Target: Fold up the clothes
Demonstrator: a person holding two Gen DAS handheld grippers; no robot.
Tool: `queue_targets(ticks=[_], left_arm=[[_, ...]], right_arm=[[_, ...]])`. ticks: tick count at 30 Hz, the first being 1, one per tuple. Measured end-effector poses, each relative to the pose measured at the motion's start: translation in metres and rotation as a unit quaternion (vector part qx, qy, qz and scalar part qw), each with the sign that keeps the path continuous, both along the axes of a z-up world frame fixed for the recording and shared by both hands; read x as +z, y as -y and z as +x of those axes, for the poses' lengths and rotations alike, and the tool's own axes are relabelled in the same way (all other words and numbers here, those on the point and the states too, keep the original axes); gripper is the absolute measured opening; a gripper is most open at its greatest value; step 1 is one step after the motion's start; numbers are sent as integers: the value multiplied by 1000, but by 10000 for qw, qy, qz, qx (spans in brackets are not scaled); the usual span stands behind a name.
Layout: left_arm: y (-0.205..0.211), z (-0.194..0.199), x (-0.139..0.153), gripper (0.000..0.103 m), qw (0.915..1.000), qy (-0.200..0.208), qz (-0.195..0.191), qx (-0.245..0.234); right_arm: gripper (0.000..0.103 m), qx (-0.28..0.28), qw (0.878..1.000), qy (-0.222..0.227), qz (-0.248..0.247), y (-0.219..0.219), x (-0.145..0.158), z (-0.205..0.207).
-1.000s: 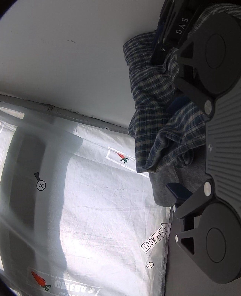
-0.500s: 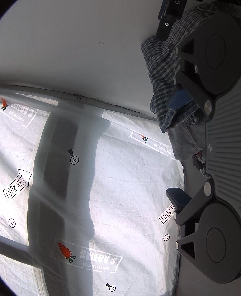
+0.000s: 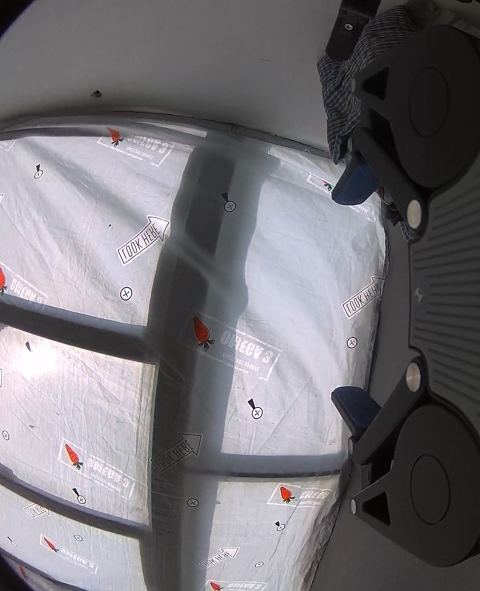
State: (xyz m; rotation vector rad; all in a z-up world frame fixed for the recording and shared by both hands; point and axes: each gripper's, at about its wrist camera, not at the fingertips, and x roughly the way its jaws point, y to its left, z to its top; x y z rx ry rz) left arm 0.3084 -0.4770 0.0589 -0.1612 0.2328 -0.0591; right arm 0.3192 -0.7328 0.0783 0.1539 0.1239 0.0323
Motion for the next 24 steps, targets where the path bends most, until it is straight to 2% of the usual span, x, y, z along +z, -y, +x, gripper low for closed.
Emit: queue_targets(ticks=[2,6,11,15,20,24], left_arm=[[-20,-14,4,103,9998,-49,142,138],[-63,-39,7,103,9980,-178,333,501],[-138,-74,4,103,9961,-650,540,242],[-203,-107,-7,103,9921,-984,690,361],[-285,-149,-21,103,9850,-1400,876,509],[-338,-175,-27,103,9789,-1787,881,450]], right_arm=[[103,-21,9998,98,151,-24,1,-15],[103,-8,9994,294,-190,-83,6,-46],[103,136,9998,9,-128,-166,3,-84],[103,266,9993,-239,-47,-232,-1,-113],[103,396,9968,-687,-111,-319,-22,-155],[103,385,9935,-1073,-58,-379,-30,-194]])
